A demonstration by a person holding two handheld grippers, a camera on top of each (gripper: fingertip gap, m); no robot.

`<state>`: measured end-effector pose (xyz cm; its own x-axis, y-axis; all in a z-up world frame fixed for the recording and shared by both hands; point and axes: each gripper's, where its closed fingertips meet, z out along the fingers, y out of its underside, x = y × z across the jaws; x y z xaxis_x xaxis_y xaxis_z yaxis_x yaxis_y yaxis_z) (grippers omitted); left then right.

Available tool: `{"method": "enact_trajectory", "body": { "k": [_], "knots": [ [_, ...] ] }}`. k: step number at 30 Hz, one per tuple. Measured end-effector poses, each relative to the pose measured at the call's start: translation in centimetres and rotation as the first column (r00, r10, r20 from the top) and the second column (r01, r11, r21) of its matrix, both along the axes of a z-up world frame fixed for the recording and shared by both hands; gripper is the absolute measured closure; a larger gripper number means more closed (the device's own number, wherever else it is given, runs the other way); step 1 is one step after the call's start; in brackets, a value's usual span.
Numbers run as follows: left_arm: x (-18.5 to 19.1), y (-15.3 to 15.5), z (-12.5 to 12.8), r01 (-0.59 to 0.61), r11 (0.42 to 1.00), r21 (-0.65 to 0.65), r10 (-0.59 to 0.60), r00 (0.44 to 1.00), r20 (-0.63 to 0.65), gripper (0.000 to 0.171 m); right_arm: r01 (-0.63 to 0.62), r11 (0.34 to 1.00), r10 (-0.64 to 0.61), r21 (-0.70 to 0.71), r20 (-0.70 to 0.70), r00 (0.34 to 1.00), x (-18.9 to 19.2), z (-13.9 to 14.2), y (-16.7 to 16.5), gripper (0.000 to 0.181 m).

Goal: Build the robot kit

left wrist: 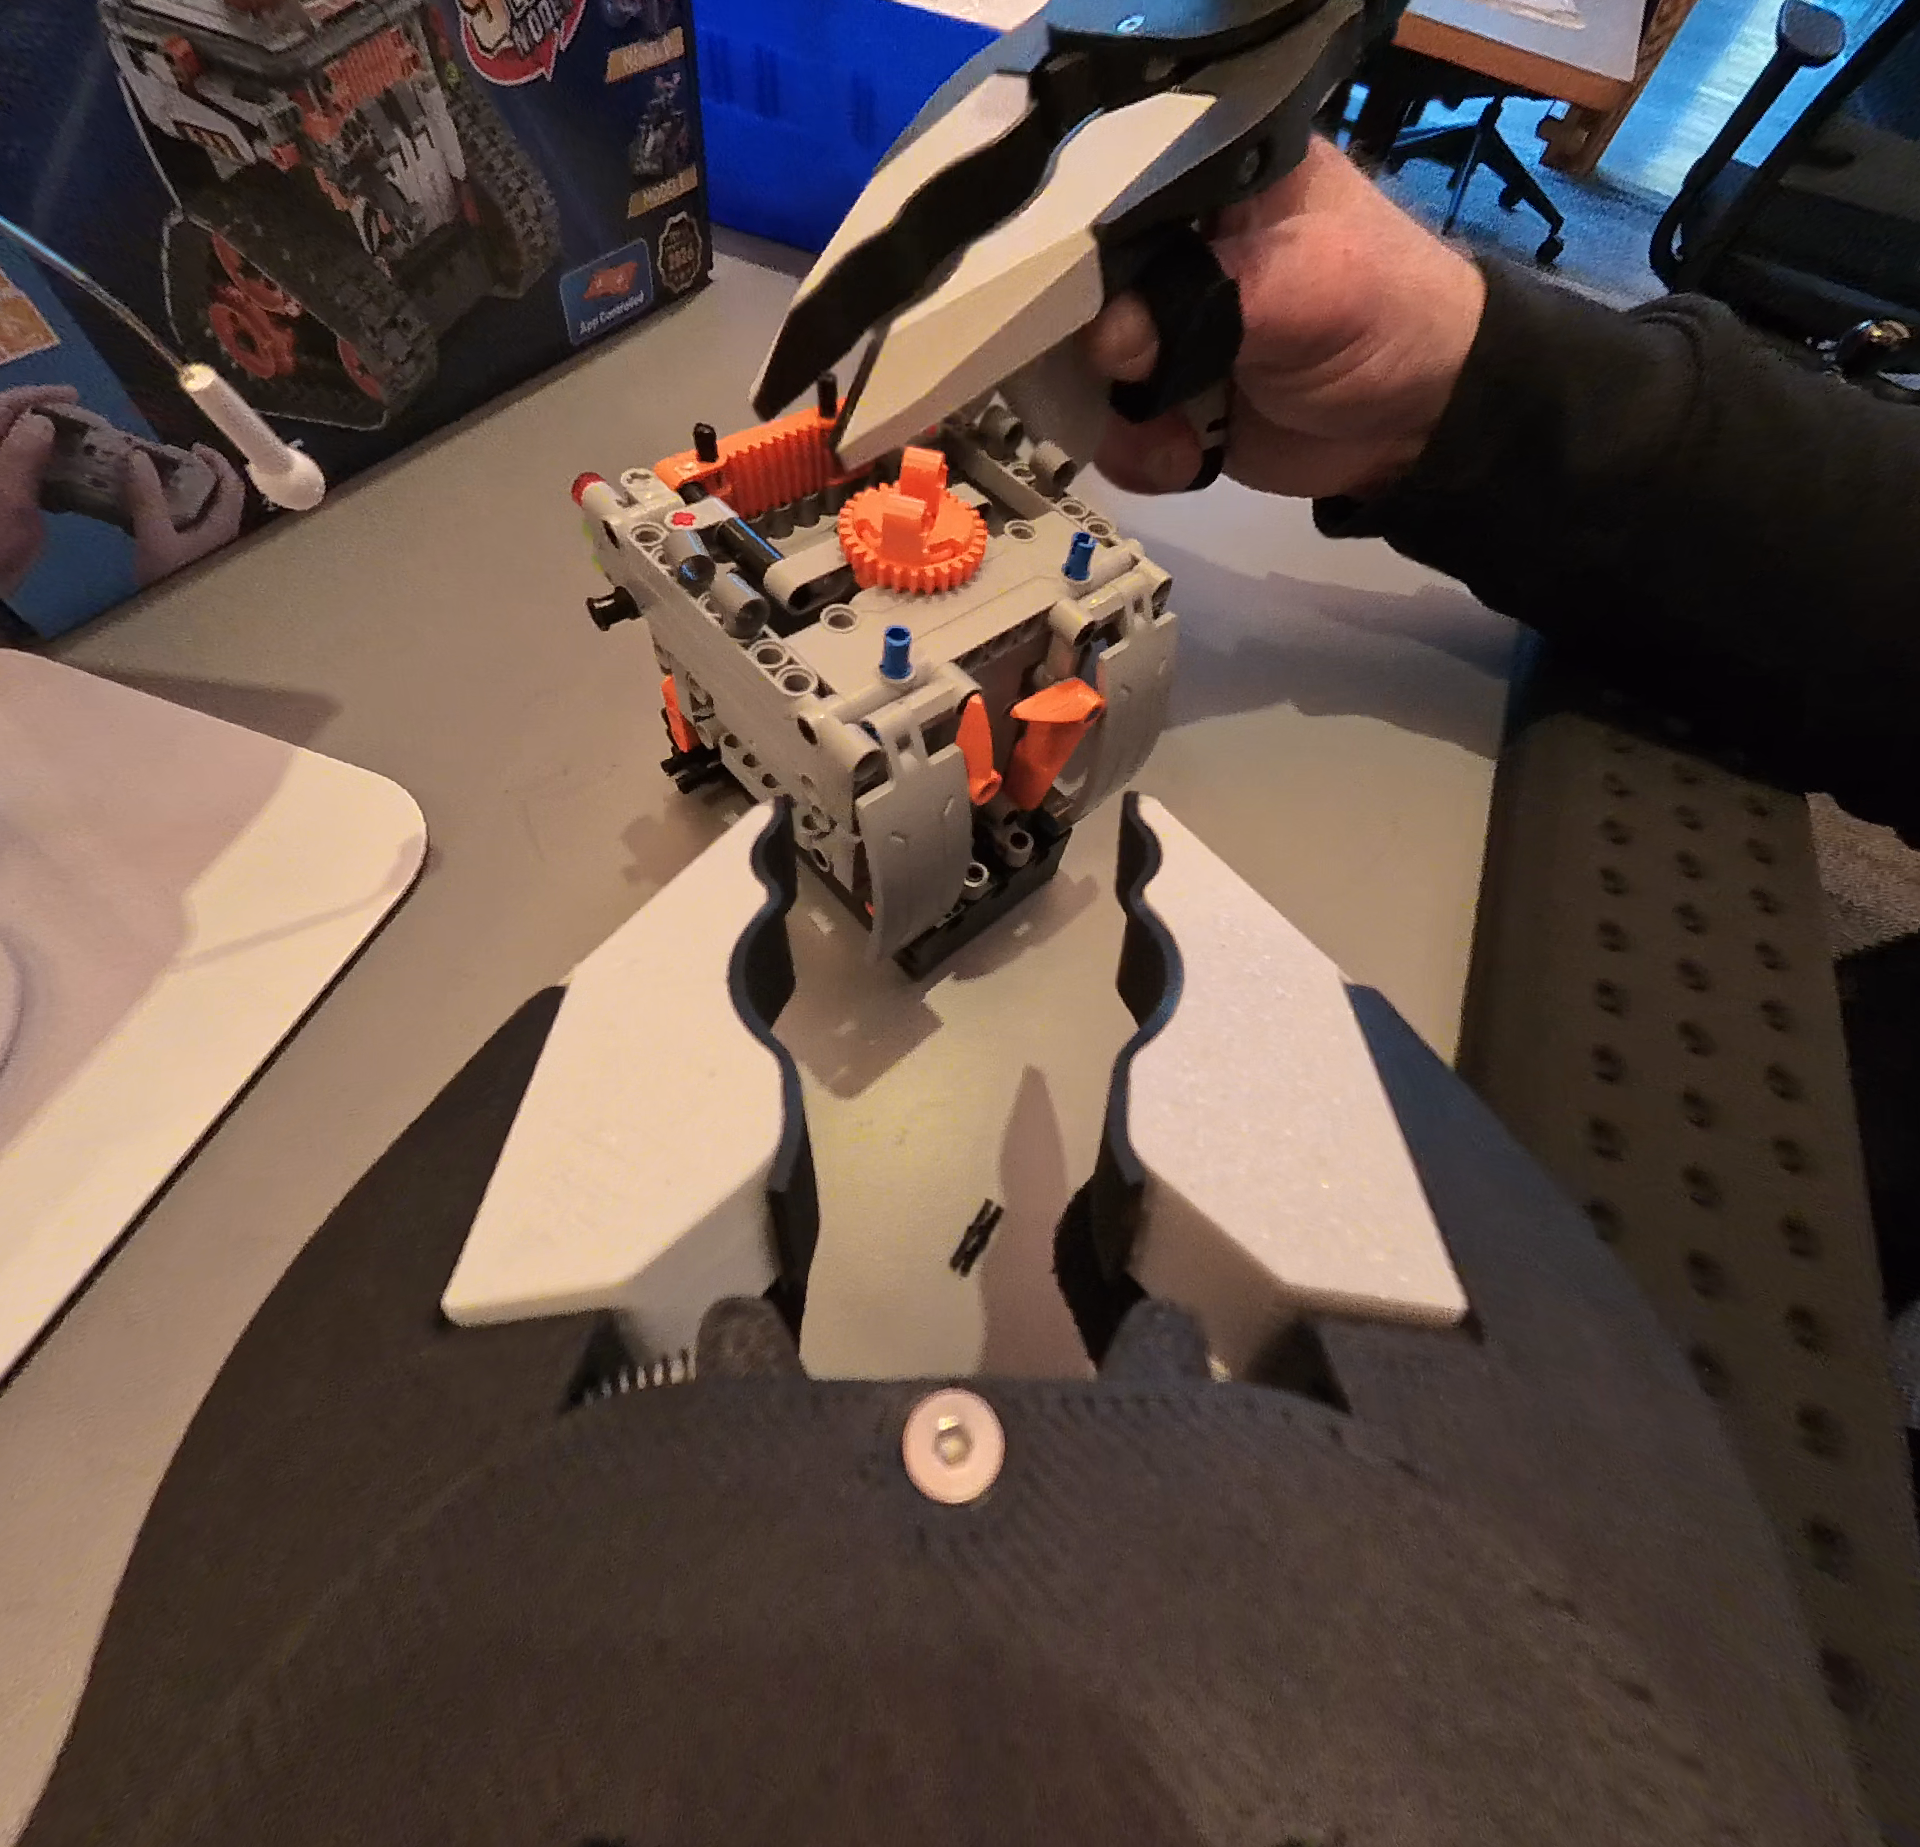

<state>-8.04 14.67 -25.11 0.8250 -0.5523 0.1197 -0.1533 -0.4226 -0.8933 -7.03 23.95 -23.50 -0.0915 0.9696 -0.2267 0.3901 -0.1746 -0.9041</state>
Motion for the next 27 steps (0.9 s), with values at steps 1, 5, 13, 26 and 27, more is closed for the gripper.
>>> {"method": "enact_trajectory", "body": {
  "k": [1,5,13,26,27],
  "knots": [
    [0.0,0.1,-0.1,0.001,1.000,-0.001,-0.001,1.000,-0.002,0.112,0.007,1.000,-0.007,-0.003,-0.009,1.000,0.2,0.2,0.1,0.151],
    [0.4,0.1,-0.5,0.020,1.000,-0.009,-0.020,1.000,-0.014,0.110,0.039,0.999,-0.039,-0.010,-0.018,0.999,1.3,0.5,0.8,0.150],
    [0.4,0.4,-0.5,0.020,1.000,-0.005,-0.020,0.999,-0.026,0.110,0.052,0.998,-0.052,-0.025,-0.015,0.999,2.1,0.4,1.1,0.151],
    [1.0,0.0,-1.1,0.053,0.998,-0.035,-0.054,0.998,-0.033,0.113,0.080,0.996,-0.080,-0.024,0.026,0.996,2.7,-0.1,1.3,0.147],
    [1.2,-0.1,-1.1,0.061,0.997,-0.042,-0.062,0.998,-0.028,0.114,0.086,0.996,-0.086,-0.020,0.025,0.996,2.7,0.0,1.3,0.148]
  ]
}}
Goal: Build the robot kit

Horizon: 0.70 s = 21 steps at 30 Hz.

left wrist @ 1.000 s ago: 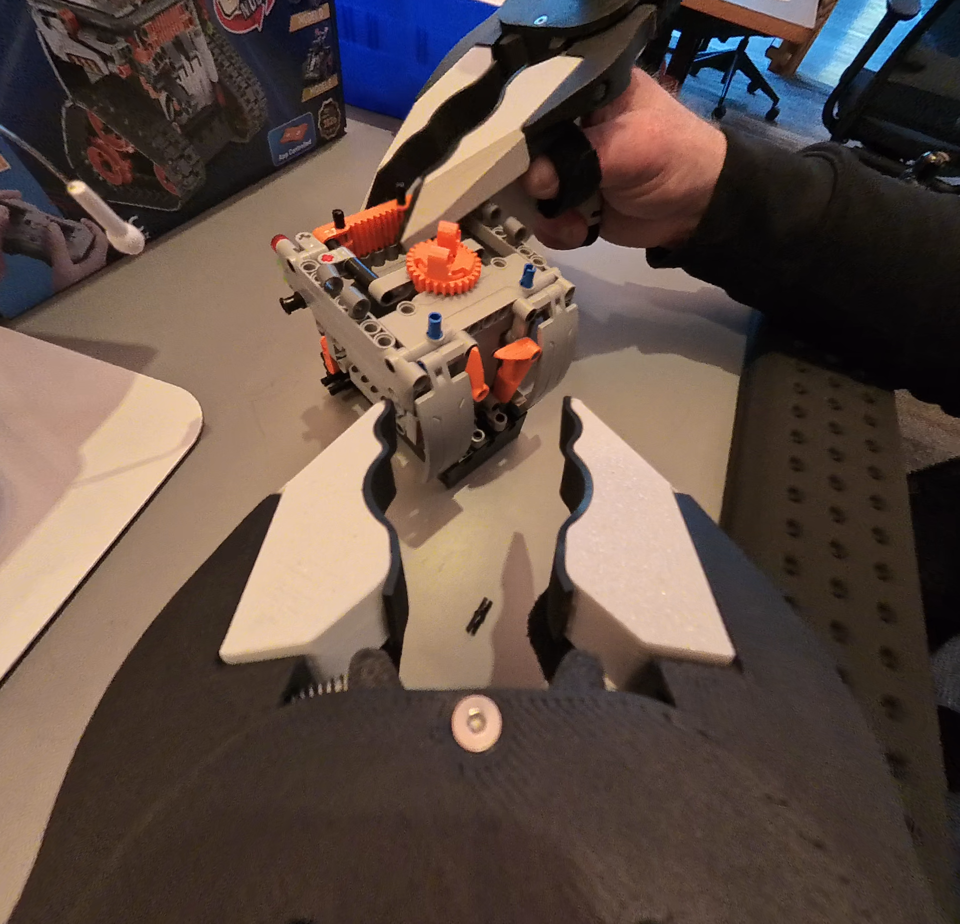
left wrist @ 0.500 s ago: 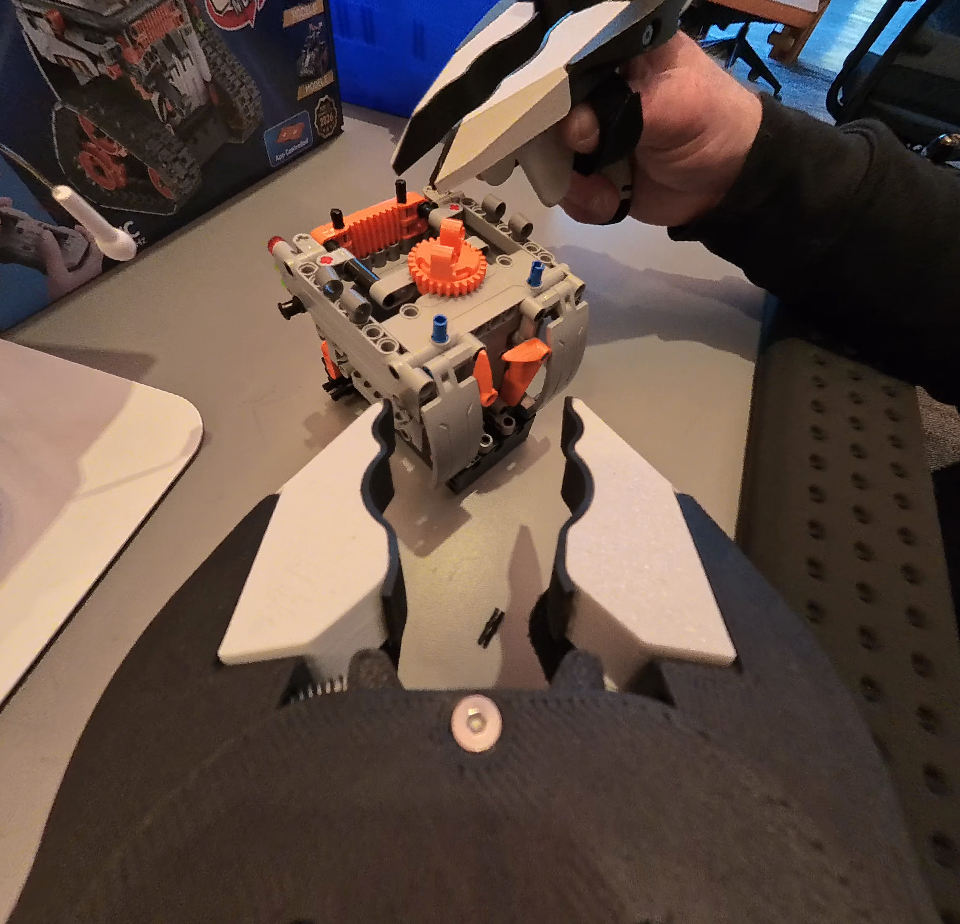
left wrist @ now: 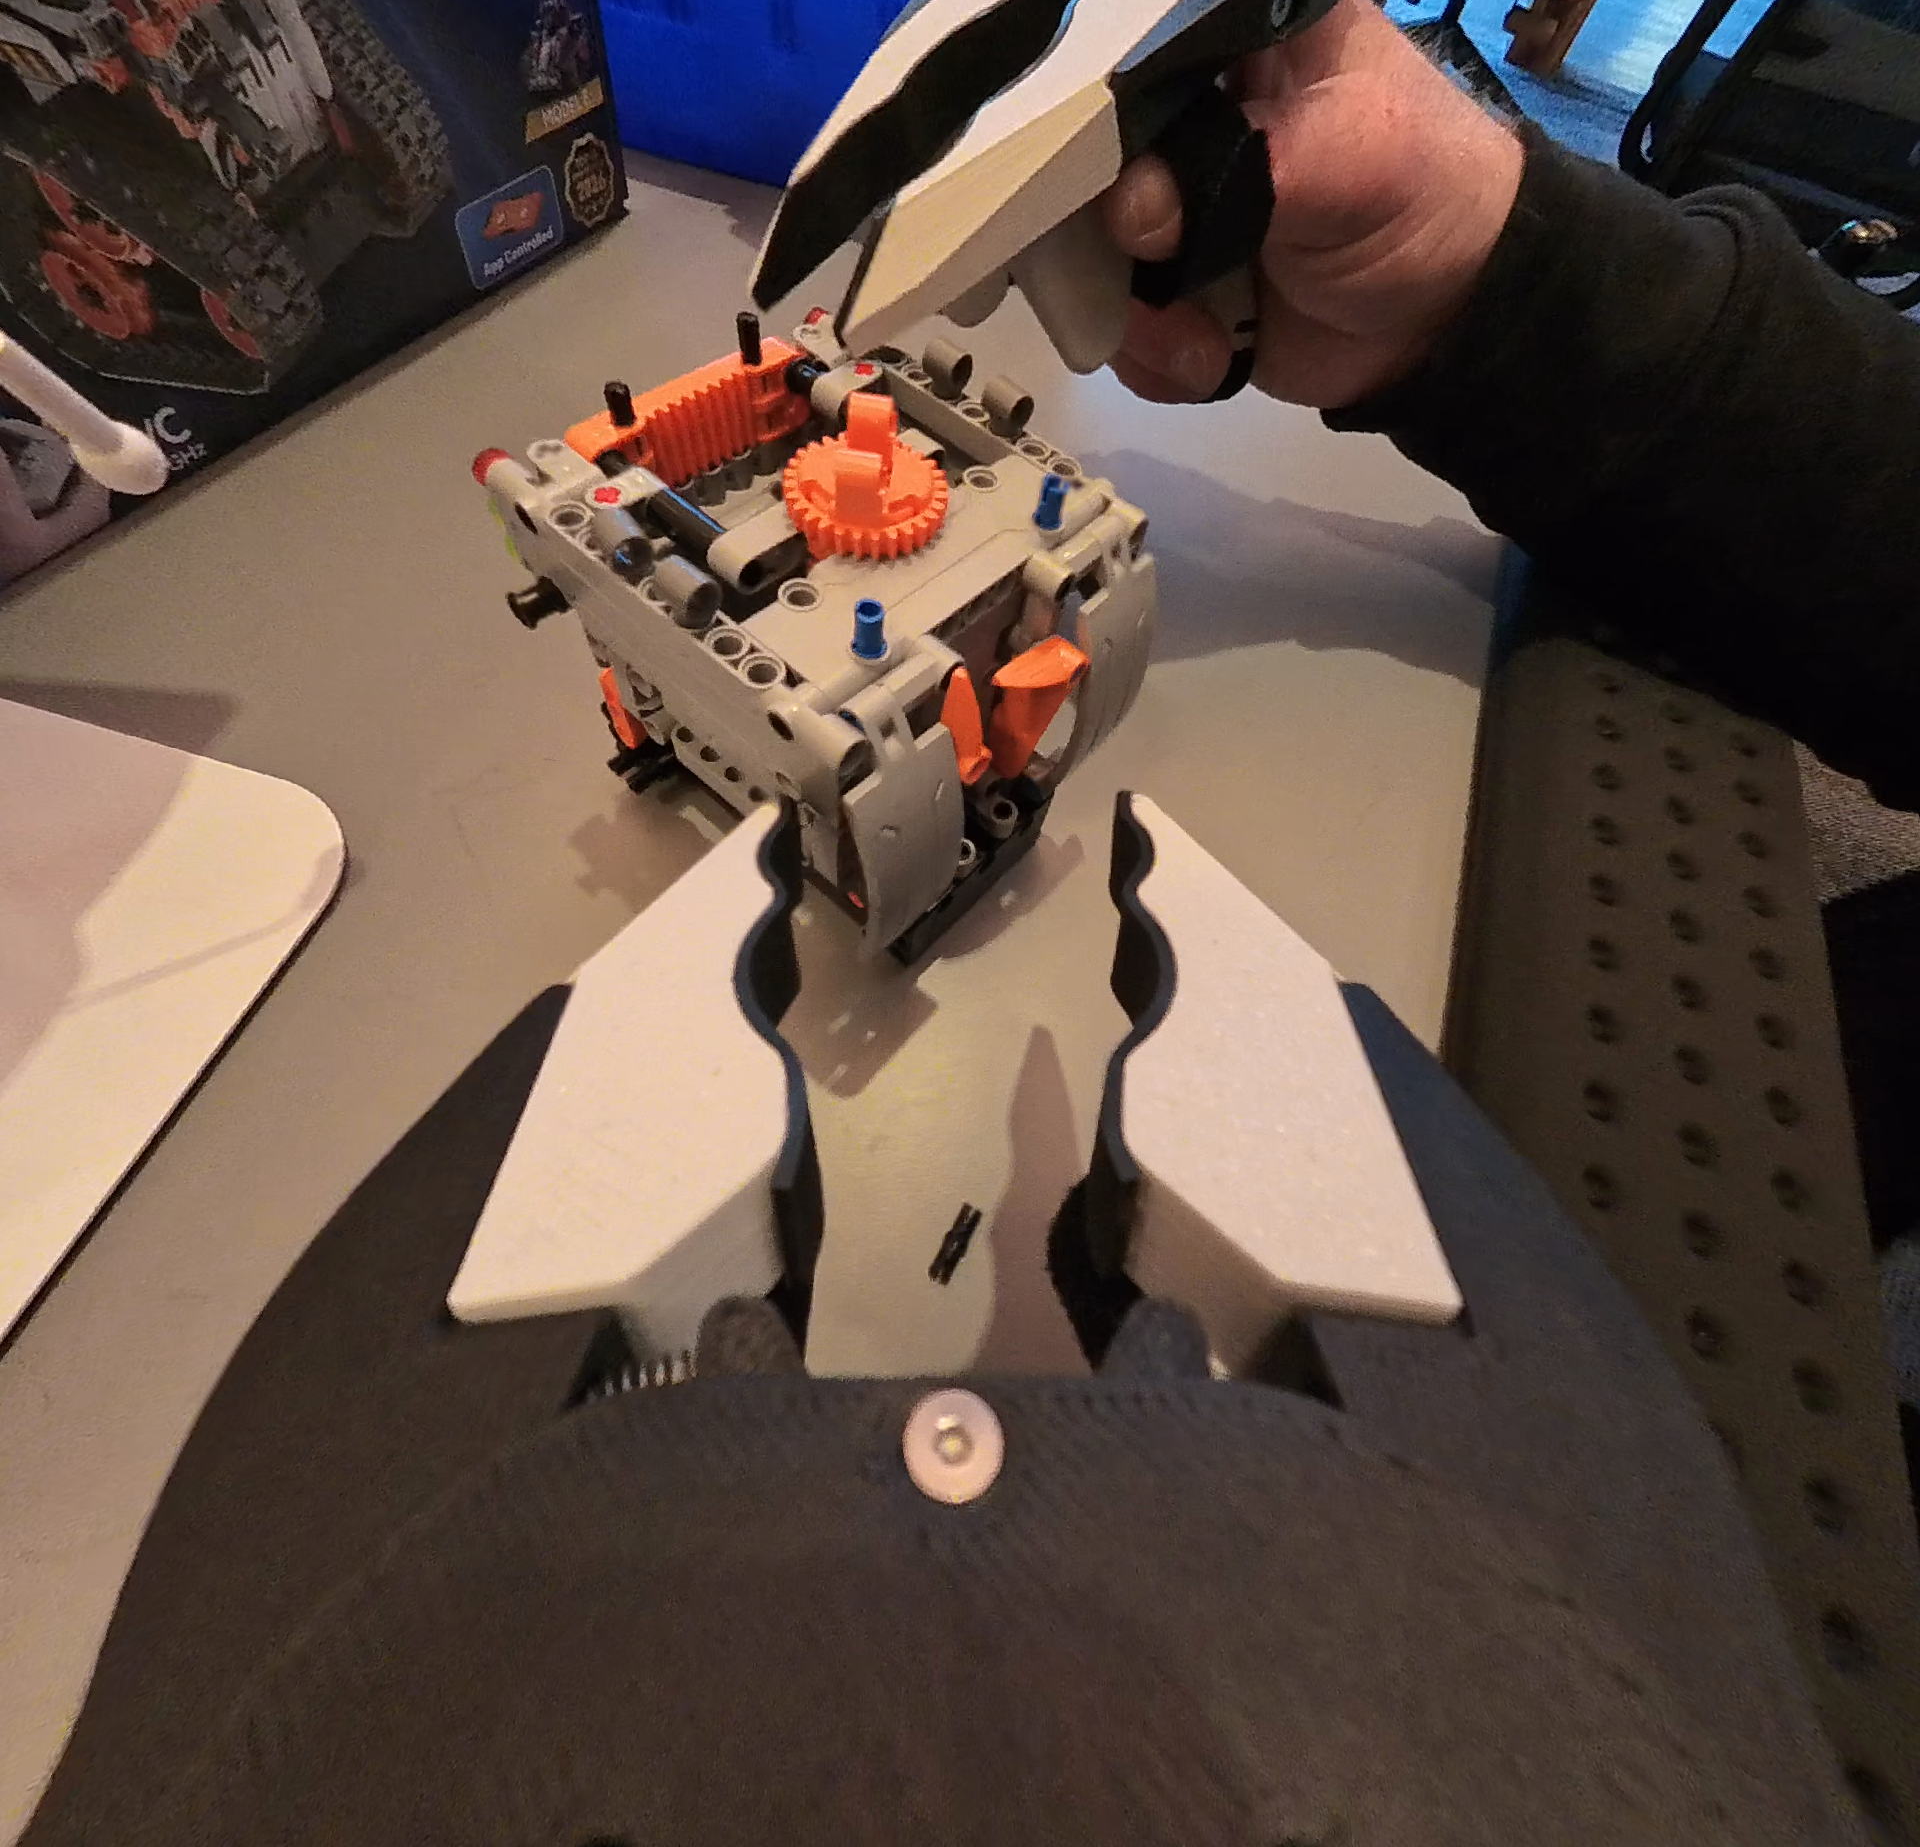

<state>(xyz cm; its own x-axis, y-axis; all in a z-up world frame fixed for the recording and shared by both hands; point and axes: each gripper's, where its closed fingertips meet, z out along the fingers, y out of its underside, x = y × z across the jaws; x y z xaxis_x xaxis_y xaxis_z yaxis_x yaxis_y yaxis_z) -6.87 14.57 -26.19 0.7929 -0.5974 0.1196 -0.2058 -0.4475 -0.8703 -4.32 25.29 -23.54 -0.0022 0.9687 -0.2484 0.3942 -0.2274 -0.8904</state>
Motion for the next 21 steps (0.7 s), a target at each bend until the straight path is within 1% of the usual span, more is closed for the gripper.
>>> {"method": "enact_trajectory", "body": {
  "k": [3,9,12,14,17,20,21],
  "knots": [
    [0.4,-0.3,0.1,0.018,1.000,-0.006,-0.017,1.000,0.012,0.120,0.013,1.000,-0.013,0.019,0.007,1.000,-0.2,-0.1,0.1,0.149],
    [0.1,-0.3,0.3,0.012,1.000,0.009,-0.012,1.000,-0.001,0.120,0.020,0.998,-0.020,0.054,0.000,1.000,-0.3,0.2,0.0,0.147],
    [-0.2,-0.2,0.4,0.002,1.000,0.013,-0.002,1.000,0.004,0.119,0.038,0.997,-0.039,0.064,0.026,0.999,0.1,0.1,0.3,0.144],
    [-0.2,-0.2,0.3,0.005,1.000,0.005,-0.005,1.000,0.008,0.120,0.031,0.999,-0.034,0.040,0.061,0.998,0.7,0.1,0.0,0.142],
    [0.1,-0.3,0.1,0.017,1.000,0.002,-0.017,1.000,-0.001,0.122,0.042,0.999,-0.043,0.016,0.083,0.996,1.6,0.3,-0.3,0.144],
    [0.4,-0.4,0.0,0.026,1.000,0.004,-0.026,1.000,-0.014,0.123,0.023,0.999,-0.018,-0.036,0.142,0.990,2.0,-0.7,-0.8,0.145],
    [0.7,-0.5,0.0,0.038,0.999,-0.003,-0.038,0.999,-0.011,0.125,0.016,0.998,-0.006,-0.061,0.168,0.986,2.1,-1.3,-1.0,0.146]
  ]
}}
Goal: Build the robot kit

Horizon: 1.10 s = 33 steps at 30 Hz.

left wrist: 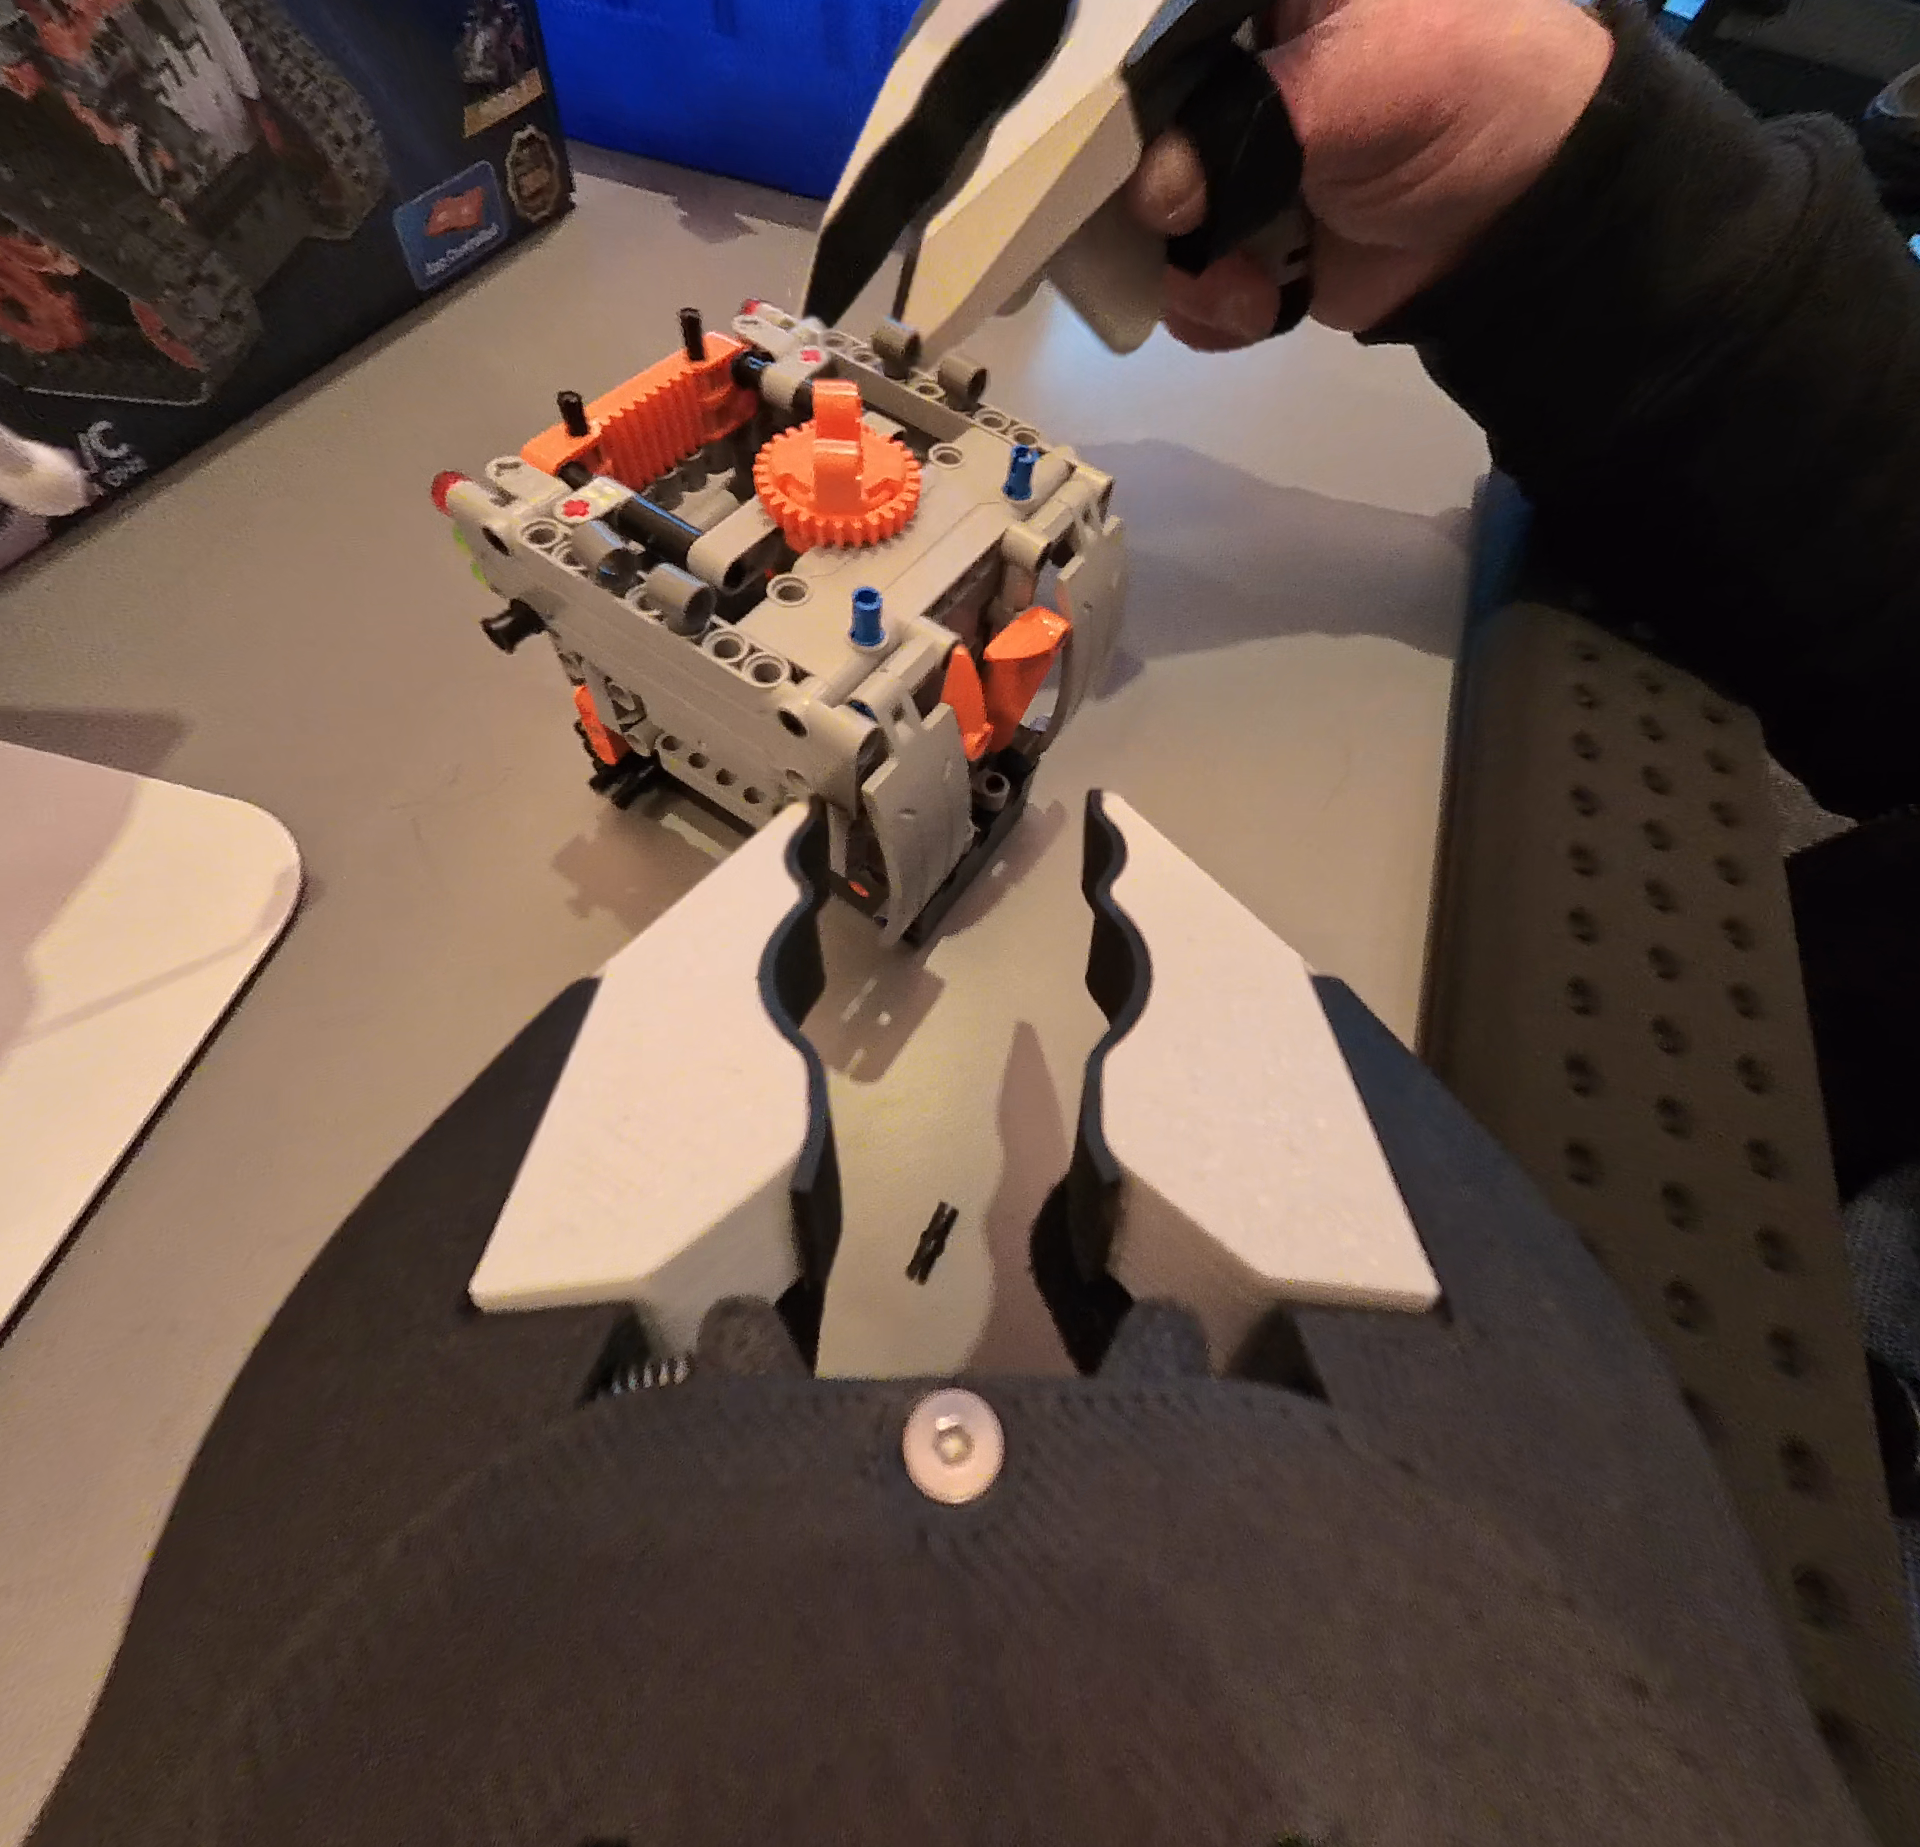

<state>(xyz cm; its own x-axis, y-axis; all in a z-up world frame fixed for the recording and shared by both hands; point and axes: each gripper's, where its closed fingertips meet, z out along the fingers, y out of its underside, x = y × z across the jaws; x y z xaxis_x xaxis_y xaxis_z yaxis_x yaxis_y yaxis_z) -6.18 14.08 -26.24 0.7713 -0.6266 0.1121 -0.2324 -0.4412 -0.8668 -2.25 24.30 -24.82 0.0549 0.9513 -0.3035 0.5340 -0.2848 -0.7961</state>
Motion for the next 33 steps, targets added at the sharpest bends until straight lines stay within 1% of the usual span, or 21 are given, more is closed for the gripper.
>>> {"method": "enact_trajectory", "body": {
  "k": [2,3,5,6,8,12,15,18,21,23,28,33],
  "knots": [
    [0.3,0.0,-0.1,0.005,1.000,-0.001,-0.005,1.000,-0.002,0.126,0.019,1.000,-0.019,-0.009,0.032,0.999,-0.1,-0.8,0.3,0.148],
    [0.5,0.0,-0.1,0.014,1.000,-0.002,-0.014,1.000,-0.001,0.126,0.028,1.000,-0.028,-0.007,0.037,0.999,-0.2,-0.9,0.4,0.152],
    [0.8,-0.1,-0.1,0.023,1.000,0.003,-0.023,1.000,-0.009,0.127,0.033,0.999,-0.033,-0.011,0.019,0.999,-0.7,-0.9,0.4,0.161],
    [1.1,-0.2,-0.1,0.034,0.999,0.004,-0.034,0.999,-0.013,0.127,0.041,0.999,-0.040,-0.016,0.008,0.999,-1.0,-0.9,0.5,0.162],
    [1.4,-0.2,-0.1,0.048,0.999,0.006,-0.048,0.999,-0.013,0.127,0.065,0.998,-0.065,-0.009,-0.009,0.998,-1.5,-0.9,1.1,0.158],
    [2.3,-0.6,-0.2,0.093,0.996,0.008,-0.093,0.996,-0.015,0.121,0.077,0.997,-0.077,0.021,-0.014,0.997,-2.2,-1.4,1.6,0.154],
    [1.9,-0.6,-0.1,0.082,0.996,0.016,-0.082,0.996,-0.028,0.121,0.075,0.997,-0.075,0.014,-0.043,0.996,-2.1,-0.9,1.7,0.152],
    [0.7,-0.5,0.4,0.052,0.998,0.031,-0.051,0.998,-0.021,0.124,0.073,0.997,-0.072,0.014,-0.061,0.996,-1.6,-0.4,1.8,0.151],
    [-0.5,-0.2,1.2,0.013,0.999,0.040,-0.015,0.999,0.030,0.124,0.066,0.998,-0.066,0.001,-0.090,0.994,-1.2,0.2,1.8,0.152],
    [-1.0,-0.1,1.2,-0.001,1.000,0.030,0.000,0.999,0.048,0.124,0.065,0.998,-0.065,-0.008,-0.103,0.992,-1.1,0.4,1.8,0.153],
    [-0.6,0.1,0.8,0.002,1.000,0.025,-0.003,0.999,0.034,0.124,0.036,0.999,-0.038,-0.021,-0.104,0.994,-1.0,0.4,1.4,0.153],
    [0.6,0.0,0.7,0.035,0.999,0.035,-0.036,0.999,0.027,0.125,0.023,0.999,-0.025,-0.023,-0.089,0.996,-1.3,0.0,1.0,0.154]
  ]
}}
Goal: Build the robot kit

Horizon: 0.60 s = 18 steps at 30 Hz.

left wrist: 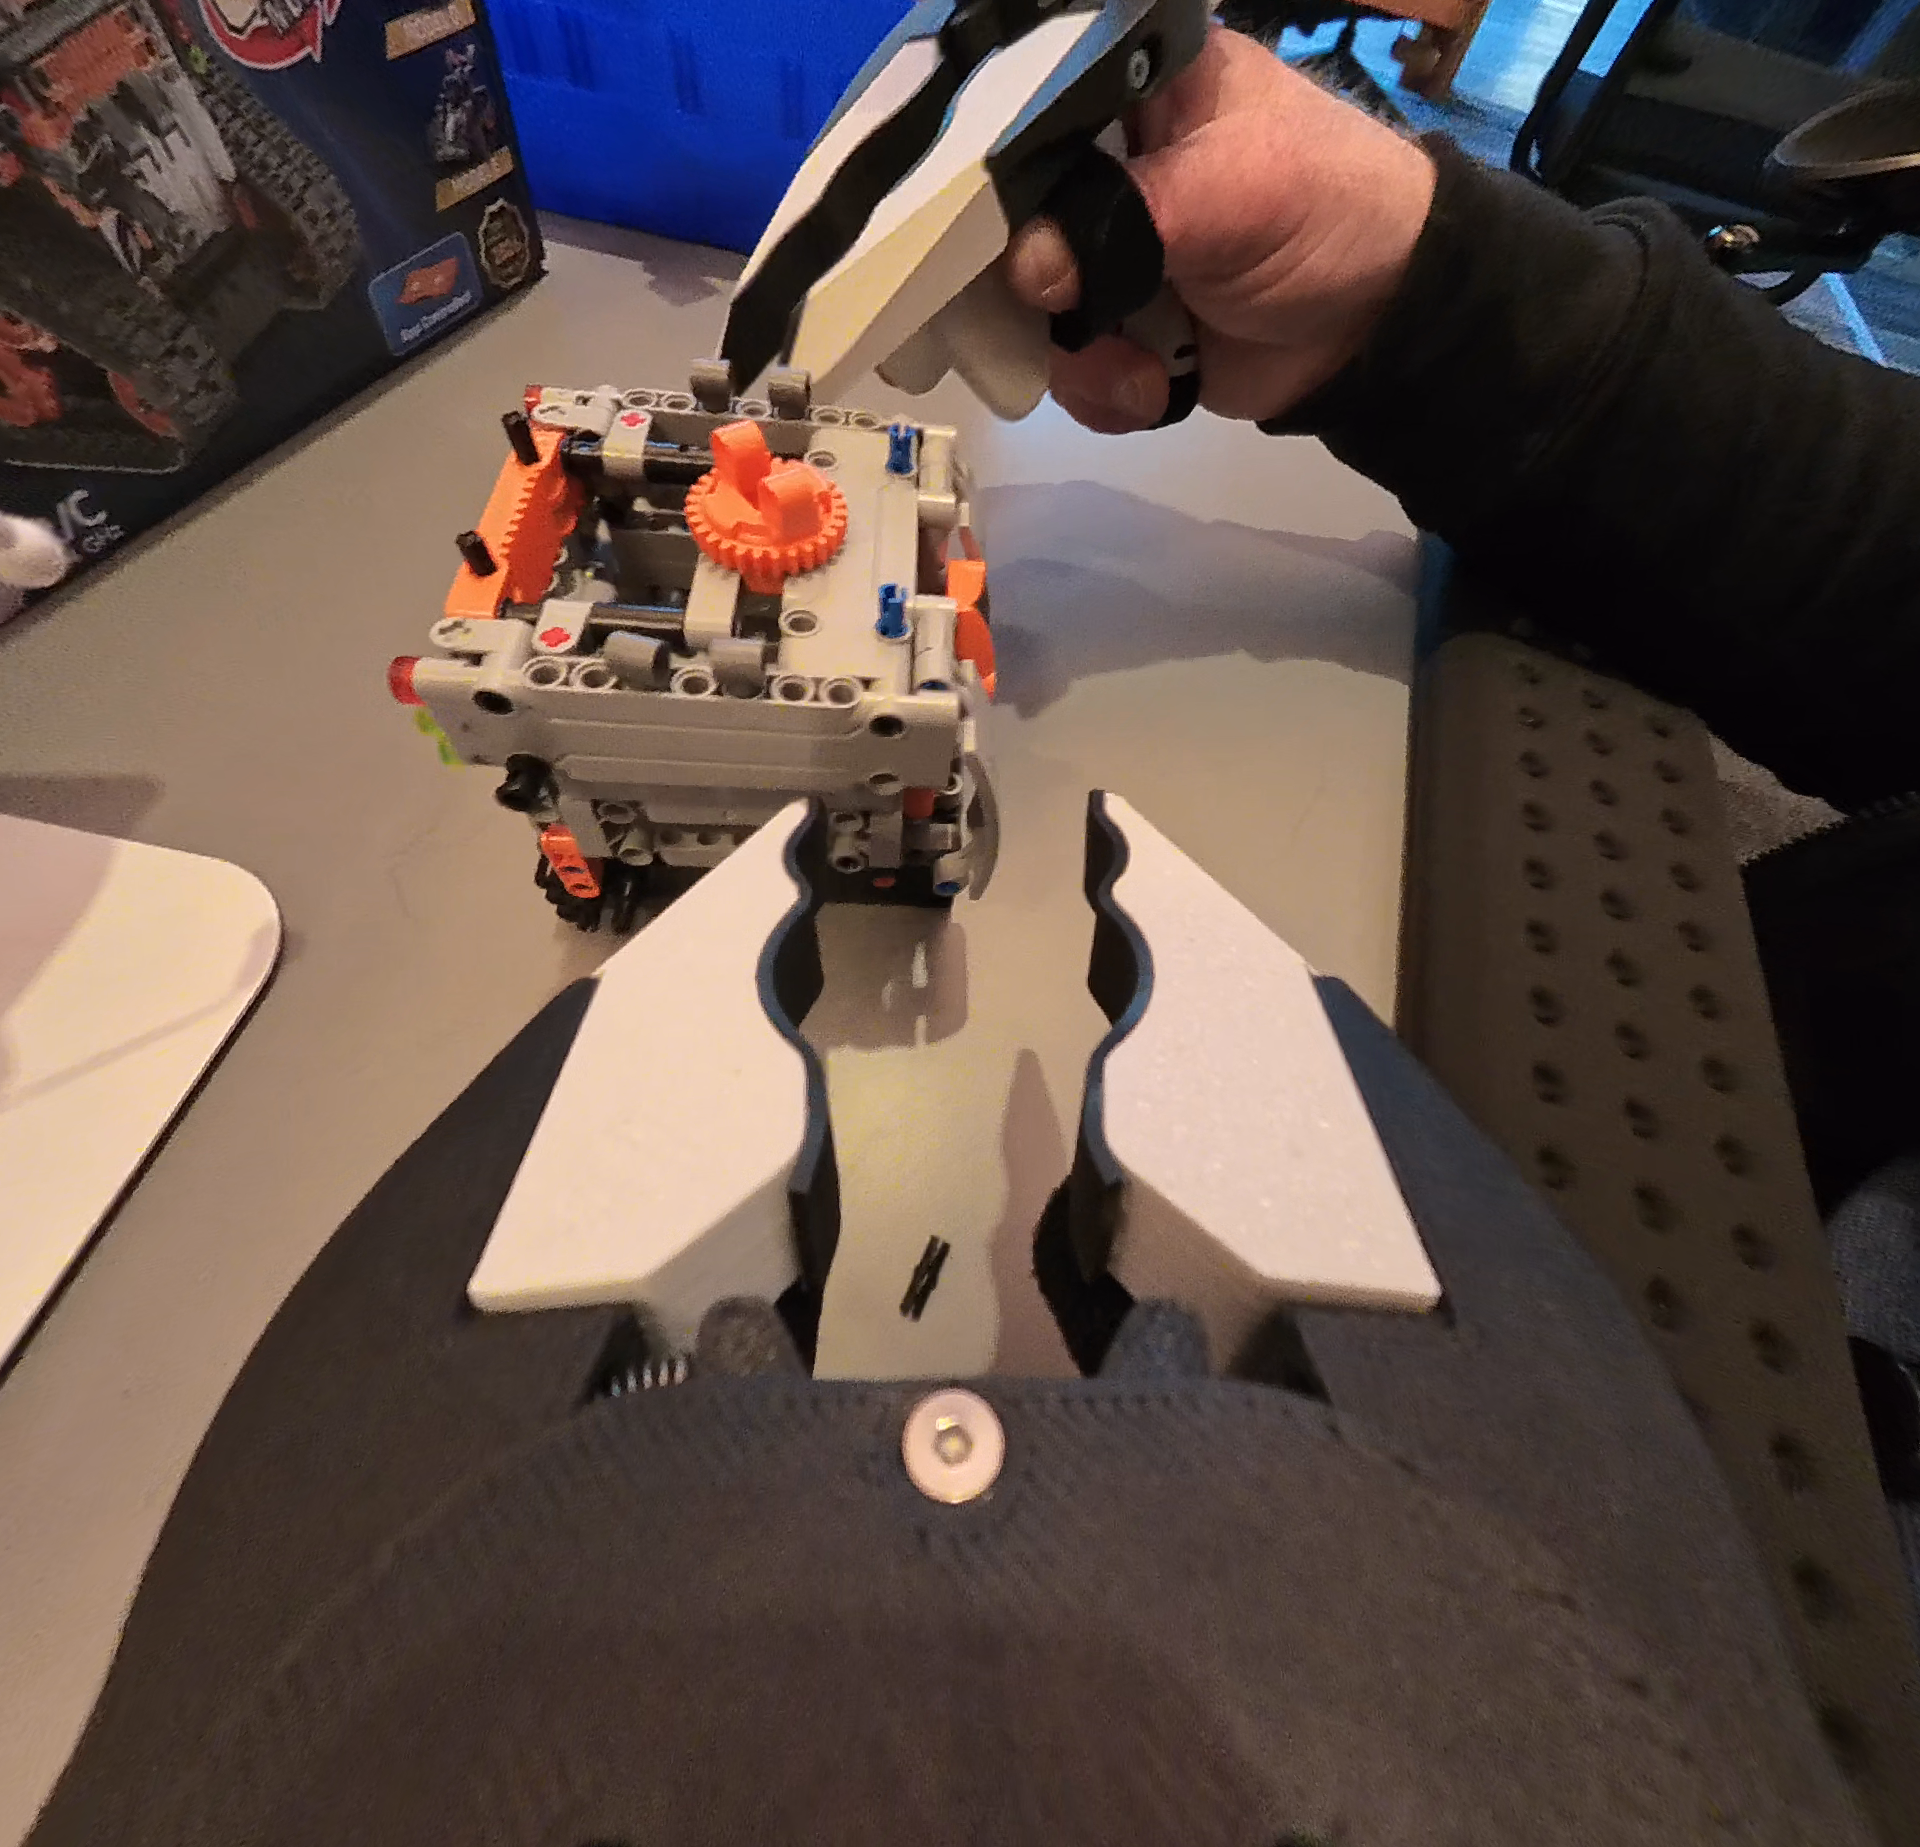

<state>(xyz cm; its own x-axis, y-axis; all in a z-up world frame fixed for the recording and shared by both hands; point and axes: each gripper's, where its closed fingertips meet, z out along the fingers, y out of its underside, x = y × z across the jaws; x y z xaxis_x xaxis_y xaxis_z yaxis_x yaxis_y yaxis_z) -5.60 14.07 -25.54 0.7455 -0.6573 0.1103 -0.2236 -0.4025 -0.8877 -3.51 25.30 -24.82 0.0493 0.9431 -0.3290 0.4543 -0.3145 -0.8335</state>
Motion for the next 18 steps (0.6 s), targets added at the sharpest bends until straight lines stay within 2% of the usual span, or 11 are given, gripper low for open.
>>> {"method": "enact_trajectory", "body": {
  "k": [4,7,13,18],
  "knots": [
    [1.1,-0.5,0.1,0.056,0.998,0.008,-0.055,0.998,-0.004,0.115,0.011,1.000,-0.011,0.026,0.013,1.000,-0.4,-0.4,0.1,0.155],
    [0.8,-0.8,1.2,0.062,0.996,0.061,-0.061,0.998,-0.008,0.117,0.029,0.999,-0.029,0.024,-0.025,0.999,-0.1,0.5,0.5,0.154],
    [-1.8,0.5,2.7,-0.054,0.991,0.126,0.051,0.998,0.025,0.124,0.027,0.999,-0.024,0.043,-0.060,0.998,0.1,1.5,0.4,0.155],
    [-1.2,0.9,2.9,-0.061,0.989,0.132,0.058,0.998,0.033,0.120,-0.005,0.999,0.007,0.043,-0.049,0.999,-0.2,1.4,-0.4,0.155]
  ]
}}
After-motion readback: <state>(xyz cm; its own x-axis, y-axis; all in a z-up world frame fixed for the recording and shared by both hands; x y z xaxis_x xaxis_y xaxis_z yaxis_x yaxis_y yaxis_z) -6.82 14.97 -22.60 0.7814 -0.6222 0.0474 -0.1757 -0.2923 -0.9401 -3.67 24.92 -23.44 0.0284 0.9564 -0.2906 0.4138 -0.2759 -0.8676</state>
